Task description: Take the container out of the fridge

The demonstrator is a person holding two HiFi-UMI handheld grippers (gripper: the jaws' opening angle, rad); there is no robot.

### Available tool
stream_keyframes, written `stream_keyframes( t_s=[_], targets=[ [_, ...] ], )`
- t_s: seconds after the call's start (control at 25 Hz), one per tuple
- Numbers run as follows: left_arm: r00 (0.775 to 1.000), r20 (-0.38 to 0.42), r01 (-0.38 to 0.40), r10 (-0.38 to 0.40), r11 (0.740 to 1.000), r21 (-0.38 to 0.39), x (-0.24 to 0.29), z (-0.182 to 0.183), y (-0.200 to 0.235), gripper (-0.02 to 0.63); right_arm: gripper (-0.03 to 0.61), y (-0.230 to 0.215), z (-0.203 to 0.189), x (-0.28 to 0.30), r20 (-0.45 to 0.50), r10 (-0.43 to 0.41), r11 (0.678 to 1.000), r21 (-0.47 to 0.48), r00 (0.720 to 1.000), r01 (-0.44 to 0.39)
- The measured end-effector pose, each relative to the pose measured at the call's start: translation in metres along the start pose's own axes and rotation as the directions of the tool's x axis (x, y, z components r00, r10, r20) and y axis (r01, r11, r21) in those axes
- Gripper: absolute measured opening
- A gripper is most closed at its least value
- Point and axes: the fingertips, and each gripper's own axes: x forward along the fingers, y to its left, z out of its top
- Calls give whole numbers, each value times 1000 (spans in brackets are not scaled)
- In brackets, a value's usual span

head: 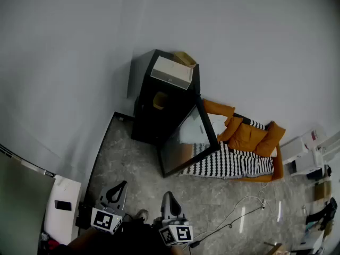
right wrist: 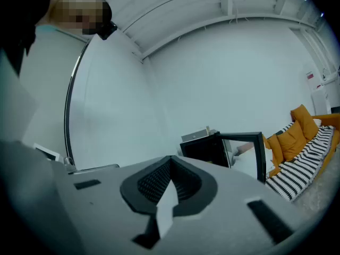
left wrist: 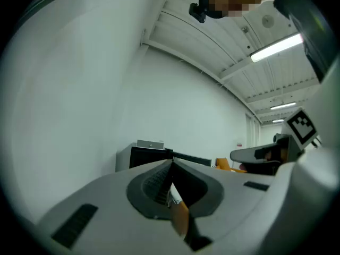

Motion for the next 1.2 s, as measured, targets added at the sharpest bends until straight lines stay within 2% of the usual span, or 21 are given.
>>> stream_keyframes(
  t_s=[0.68,1.2],
  targets=[
    [1000,2,-1,1,1000,-20,-13,-1,11,3,0,15,-3,-3,15,2,1000,23,1000,-2],
    [1000,12,-8,8,1000,-20,-47,-4,76,3,0,67,-25,22,5,-41,999,24,999,41]
  ],
)
